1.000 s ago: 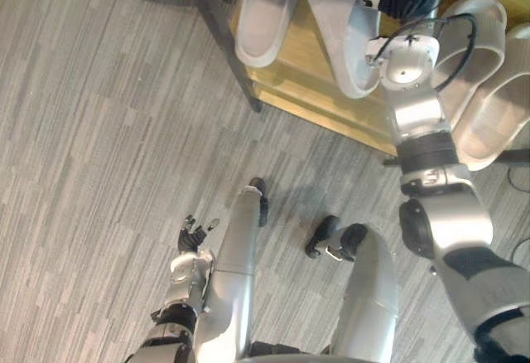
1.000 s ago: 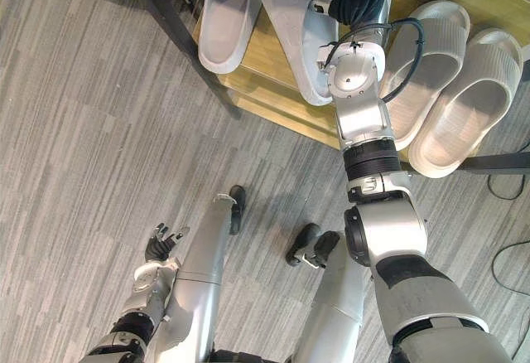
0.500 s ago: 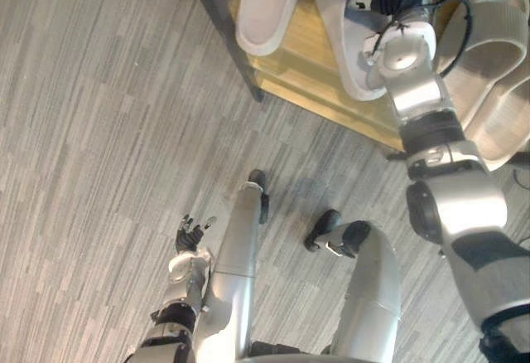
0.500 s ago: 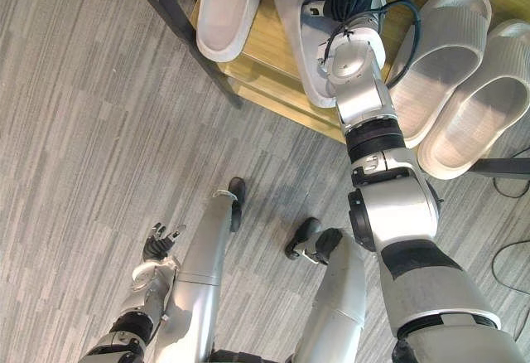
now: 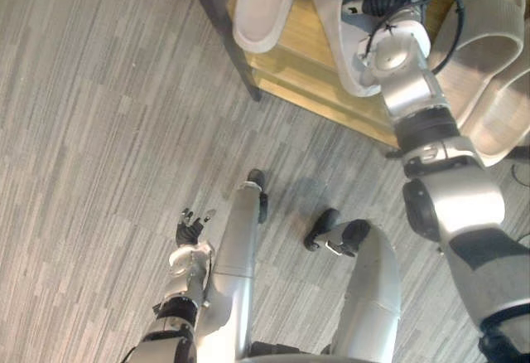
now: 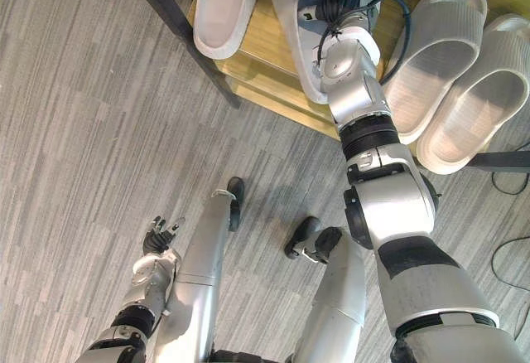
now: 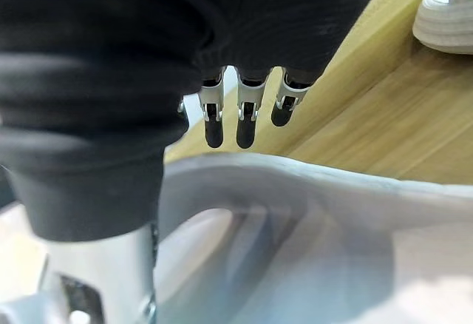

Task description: Organize the slippers on the shoe rack

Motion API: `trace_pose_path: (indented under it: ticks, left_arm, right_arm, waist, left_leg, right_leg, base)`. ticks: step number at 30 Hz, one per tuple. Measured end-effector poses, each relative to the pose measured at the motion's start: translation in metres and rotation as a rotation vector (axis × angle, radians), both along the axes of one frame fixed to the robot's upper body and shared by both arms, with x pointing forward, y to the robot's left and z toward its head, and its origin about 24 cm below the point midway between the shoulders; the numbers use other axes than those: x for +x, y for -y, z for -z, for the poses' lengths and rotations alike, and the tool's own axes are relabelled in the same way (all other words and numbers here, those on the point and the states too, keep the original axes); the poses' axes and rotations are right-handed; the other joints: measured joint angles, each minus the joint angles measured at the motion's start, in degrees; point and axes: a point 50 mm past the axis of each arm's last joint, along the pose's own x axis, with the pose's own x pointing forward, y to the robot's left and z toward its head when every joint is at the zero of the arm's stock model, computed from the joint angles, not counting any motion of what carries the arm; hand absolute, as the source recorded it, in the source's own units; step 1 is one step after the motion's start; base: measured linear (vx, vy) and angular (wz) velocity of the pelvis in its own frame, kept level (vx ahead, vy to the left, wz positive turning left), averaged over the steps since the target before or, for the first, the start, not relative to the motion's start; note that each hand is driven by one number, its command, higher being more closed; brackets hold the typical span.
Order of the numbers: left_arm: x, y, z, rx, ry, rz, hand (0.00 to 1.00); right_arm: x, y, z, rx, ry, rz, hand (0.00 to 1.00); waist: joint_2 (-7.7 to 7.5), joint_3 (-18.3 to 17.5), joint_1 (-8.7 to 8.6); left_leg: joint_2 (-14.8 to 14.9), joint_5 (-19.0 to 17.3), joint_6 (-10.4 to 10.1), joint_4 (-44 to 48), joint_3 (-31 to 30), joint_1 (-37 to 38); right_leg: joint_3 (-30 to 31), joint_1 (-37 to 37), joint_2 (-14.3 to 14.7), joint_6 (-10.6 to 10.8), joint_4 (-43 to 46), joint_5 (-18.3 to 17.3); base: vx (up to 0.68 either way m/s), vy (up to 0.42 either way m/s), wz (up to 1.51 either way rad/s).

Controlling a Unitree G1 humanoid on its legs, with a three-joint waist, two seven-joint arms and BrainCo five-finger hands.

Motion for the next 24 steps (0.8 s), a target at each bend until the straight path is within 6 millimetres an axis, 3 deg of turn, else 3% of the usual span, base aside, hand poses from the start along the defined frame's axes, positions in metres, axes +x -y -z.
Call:
trace_pose_path:
  ticks: [6,10,24]
  left_arm:
    - [0.003,0.000,-0.003,-0.005,0.011,-0.003,0.00]
    - [0.005,-0.004,-0.005,-0.023,0.025,-0.042,0.00]
    - [0.006,-0.003,-0.006,-0.084,0.033,-0.096,0.00]
  right_arm:
    - [-0.011,-0.012,0.011,0.068,0.055,-0.068,0.00]
    - [-0.017,-0.016,0.025,0.153,0.060,-0.109,0.00]
    - [-0.018,-0.022,0.066,0.559,-0.018,-0.249,0.00]
  waist:
    - [-0.63,-0.28,-0.97]
    - [-1.85,-0.92,-1.32]
    - [-2.08,-0.81,-1.52]
  left_leg:
    - [0.57,-0.03,0.01,-0.47,0.72,2.24]
    - [1.06,0.08,-0.05,-1.25,0.95,2.99]
    - [1.19,0.11,0.00,-1.89,0.95,3.69]
  right_leg:
    - [0.43,1.75,0.58,0.03,-0.64,0.04]
    - [0.46,2.20,1.11,0.38,-1.48,0.32]
    - [0.57,2.94,1.67,0.64,-2.51,0.81]
  base:
    - [-0.01,0.000,-0.07]
    - [-0.01,-0.001,-0.05]
    - [0.00,0.004,0.00]
